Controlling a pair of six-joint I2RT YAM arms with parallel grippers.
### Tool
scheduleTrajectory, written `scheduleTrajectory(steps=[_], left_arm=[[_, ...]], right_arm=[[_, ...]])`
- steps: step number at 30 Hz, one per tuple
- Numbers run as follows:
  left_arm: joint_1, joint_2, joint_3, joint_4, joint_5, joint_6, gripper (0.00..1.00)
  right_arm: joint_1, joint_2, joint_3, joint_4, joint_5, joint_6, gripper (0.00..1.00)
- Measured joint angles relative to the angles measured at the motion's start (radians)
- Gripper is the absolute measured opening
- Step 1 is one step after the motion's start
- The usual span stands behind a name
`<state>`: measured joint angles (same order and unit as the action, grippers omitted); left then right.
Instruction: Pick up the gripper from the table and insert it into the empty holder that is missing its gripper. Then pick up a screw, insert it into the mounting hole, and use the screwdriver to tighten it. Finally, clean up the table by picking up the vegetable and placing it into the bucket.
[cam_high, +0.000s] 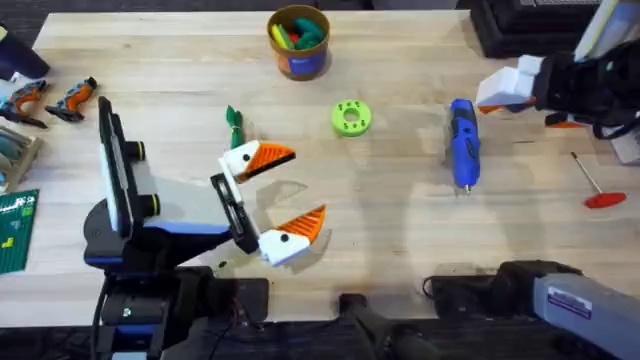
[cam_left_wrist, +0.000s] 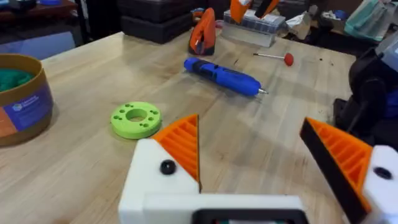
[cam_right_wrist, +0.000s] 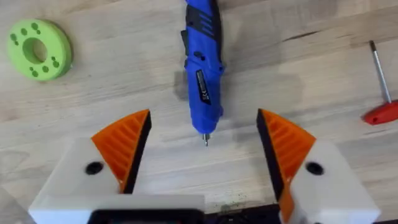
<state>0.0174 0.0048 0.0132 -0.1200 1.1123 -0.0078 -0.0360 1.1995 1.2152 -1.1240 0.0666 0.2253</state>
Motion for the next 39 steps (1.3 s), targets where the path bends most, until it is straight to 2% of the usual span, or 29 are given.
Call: scheduleTrajectory(steps=[3,4,6,10,11,24,39], left_arm=[[0.000,0.000,0.000,0.000,-0.002,0.000,0.987],[0.000,0.000,0.000,0.000,-0.002,-0.005,0.952],[0.000,0.000,0.000,0.001,-0.005,-0.002,0.675],[0.000,0.000,0.000,0.001,-0.006,0.001,0.056],[0.000,0.000,0.000,0.001,-0.007,0.002,0.021],[0.000,0.000,0.000,0.002,-0.008,0.002,0.013],[0.000,0.000,0.000,0.002,-0.008,0.002,0.013]], right_arm=[[0.000,0.000,0.000,0.000,0.000,0.000,0.991],[0.000,0.000,0.000,0.000,0.000,0.000,0.991],[0.000,0.000,0.000,0.000,0.000,0.000,0.991],[0.000,0.000,0.000,0.000,0.000,0.000,0.991],[0.000,0.000,0.000,0.000,0.000,0.000,0.991],[0.000,0.020,0.000,0.006,0.000,0.000,0.992],[0.000,0.286,0.000,0.099,0.000,0.000,0.990]])
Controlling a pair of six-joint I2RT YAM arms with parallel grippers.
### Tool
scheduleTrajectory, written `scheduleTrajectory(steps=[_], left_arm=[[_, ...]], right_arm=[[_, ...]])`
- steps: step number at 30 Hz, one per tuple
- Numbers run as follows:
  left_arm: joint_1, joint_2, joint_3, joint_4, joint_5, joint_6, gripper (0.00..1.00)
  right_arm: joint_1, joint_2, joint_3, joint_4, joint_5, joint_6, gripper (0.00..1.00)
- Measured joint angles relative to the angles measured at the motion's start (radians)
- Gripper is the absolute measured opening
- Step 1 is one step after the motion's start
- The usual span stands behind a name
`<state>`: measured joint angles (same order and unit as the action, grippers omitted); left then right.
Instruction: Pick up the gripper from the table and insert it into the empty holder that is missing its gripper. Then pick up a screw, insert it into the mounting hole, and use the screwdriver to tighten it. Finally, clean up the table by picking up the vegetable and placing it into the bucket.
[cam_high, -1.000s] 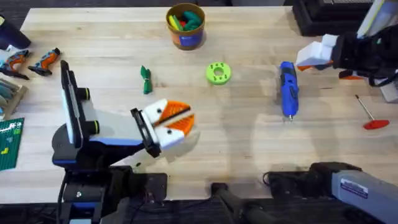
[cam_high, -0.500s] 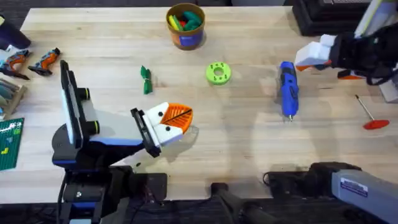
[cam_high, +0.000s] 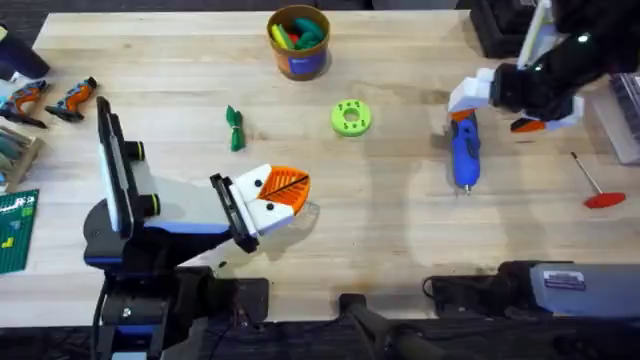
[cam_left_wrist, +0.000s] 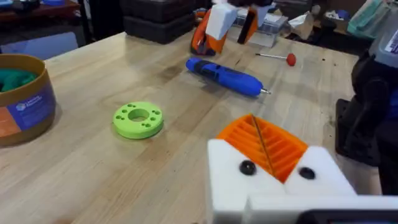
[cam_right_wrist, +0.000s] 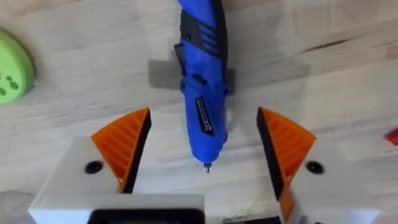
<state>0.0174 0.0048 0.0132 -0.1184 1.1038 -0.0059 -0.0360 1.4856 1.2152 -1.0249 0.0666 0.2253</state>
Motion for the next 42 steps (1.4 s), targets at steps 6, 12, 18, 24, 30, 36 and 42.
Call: scheduleTrajectory(steps=[6,12,18,24,30,36,42], left_arm=[[0.000,0.000,0.000,0.000,0.000,0.000,0.013],[0.000,0.000,0.000,0.000,0.000,0.000,0.013],[0.000,0.000,0.000,0.000,0.000,0.000,0.013],[0.000,0.000,0.000,0.000,0.000,0.000,0.013],[0.000,0.000,0.000,0.000,0.000,0.000,0.013],[0.000,0.000,0.000,0.000,0.000,0.000,0.013],[0.000,0.000,0.000,0.000,0.000,0.000,0.013]], right_arm=[[0.000,0.101,0.000,0.056,0.000,0.000,0.991],[0.000,0.143,0.000,0.111,0.000,-0.005,0.991],[0.000,0.182,-0.001,0.139,0.000,-0.016,0.992],[0.000,0.223,-0.027,0.194,0.000,-0.016,0.991],[0.000,0.227,-0.092,0.241,0.000,-0.016,0.991],[0.000,0.232,-0.123,0.287,0.000,-0.035,0.992],[0.000,0.232,-0.124,0.330,0.000,-0.047,0.992]])
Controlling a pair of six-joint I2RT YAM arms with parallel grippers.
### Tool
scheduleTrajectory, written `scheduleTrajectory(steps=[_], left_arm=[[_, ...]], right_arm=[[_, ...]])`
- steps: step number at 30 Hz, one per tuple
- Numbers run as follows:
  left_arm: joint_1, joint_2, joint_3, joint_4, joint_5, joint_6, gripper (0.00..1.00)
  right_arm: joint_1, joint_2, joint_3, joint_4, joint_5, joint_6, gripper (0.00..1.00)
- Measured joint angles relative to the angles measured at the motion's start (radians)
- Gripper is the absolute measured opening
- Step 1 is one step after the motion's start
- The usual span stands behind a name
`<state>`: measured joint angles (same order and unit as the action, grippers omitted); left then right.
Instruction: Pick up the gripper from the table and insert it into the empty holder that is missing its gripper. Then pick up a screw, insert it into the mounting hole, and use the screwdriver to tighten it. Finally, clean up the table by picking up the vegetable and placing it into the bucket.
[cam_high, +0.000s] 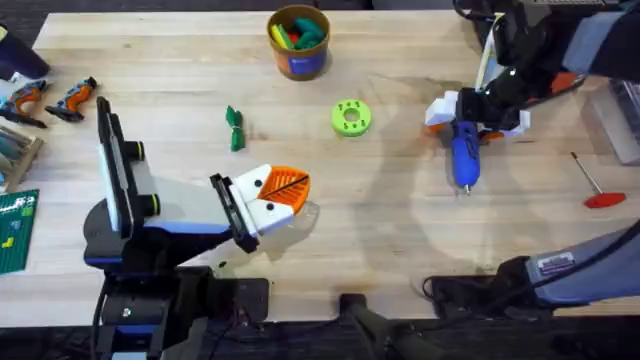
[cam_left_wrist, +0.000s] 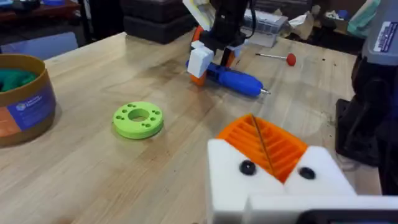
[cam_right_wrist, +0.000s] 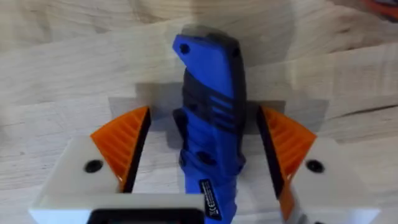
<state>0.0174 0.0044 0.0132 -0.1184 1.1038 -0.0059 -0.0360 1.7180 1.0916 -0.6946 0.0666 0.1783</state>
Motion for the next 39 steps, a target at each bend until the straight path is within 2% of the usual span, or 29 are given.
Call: scheduleTrajectory(steps=[5,9,10,14,19,33,39], left_arm=[[0.000,0.000,0.000,0.000,0.000,0.000,0.013],[0.000,0.000,0.000,0.000,0.000,0.000,0.013],[0.000,0.000,0.000,0.000,0.000,0.000,0.013],[0.000,0.000,0.000,0.000,0.000,0.000,0.013],[0.000,0.000,0.000,0.000,0.000,0.000,0.013],[0.000,0.000,0.000,0.000,0.000,0.000,0.013],[0.000,0.000,0.000,0.000,0.000,0.000,0.013]], right_arm=[[0.000,0.000,-0.001,-0.001,0.000,-0.003,0.975],[0.000,0.000,-0.001,-0.001,0.000,-0.003,0.862],[0.000,0.000,-0.001,-0.001,0.000,-0.006,0.803],[0.000,0.000,-0.001,0.000,0.006,-0.022,0.427],[-0.002,0.000,-0.002,-0.001,0.012,-0.039,0.036],[-0.001,-0.004,0.003,-0.056,0.011,-0.045,0.027],[0.021,-0.083,0.075,-0.086,0.012,-0.045,0.027]])
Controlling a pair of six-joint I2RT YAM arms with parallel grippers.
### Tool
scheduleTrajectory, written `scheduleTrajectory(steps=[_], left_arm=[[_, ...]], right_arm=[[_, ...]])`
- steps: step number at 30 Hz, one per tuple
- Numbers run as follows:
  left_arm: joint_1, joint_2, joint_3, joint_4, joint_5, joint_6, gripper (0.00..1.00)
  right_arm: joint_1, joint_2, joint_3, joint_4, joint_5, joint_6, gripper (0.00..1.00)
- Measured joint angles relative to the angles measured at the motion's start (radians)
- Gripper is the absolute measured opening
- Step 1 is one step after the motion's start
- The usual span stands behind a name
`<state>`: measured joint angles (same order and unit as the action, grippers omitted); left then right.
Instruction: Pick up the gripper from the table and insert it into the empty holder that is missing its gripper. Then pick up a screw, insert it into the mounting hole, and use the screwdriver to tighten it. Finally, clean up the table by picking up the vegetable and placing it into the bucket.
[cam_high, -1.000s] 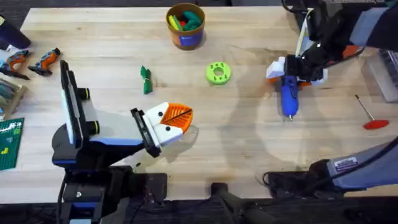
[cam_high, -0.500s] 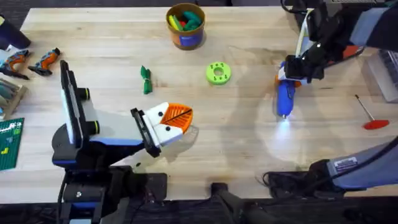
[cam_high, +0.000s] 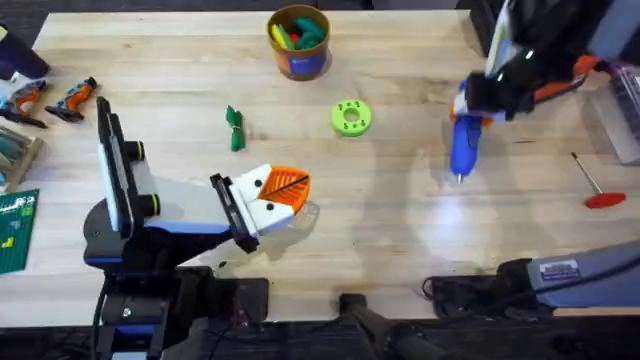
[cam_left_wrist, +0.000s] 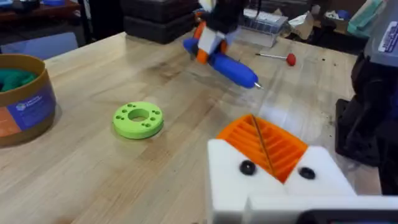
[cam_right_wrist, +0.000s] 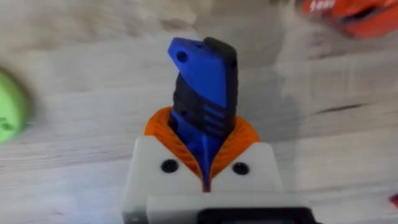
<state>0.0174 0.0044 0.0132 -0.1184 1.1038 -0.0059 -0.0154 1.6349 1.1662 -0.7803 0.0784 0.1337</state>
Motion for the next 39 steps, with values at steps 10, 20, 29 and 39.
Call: scheduleTrajectory(steps=[10,20,29,39], left_arm=[[0.000,0.000,0.000,0.000,0.000,0.000,0.013],[0.000,0.000,0.000,0.000,0.000,0.000,0.013],[0.000,0.000,0.000,0.000,0.000,0.000,0.013],[0.000,0.000,0.000,0.000,0.000,0.000,0.013]], right_arm=[[0.130,-0.154,0.233,0.011,0.000,0.000,0.027],[0.336,-0.197,0.345,0.226,0.000,0.000,0.027],[0.524,-0.280,0.346,0.397,-0.005,0.023,0.027],[0.545,-0.297,0.262,0.624,-0.213,0.051,0.027]])
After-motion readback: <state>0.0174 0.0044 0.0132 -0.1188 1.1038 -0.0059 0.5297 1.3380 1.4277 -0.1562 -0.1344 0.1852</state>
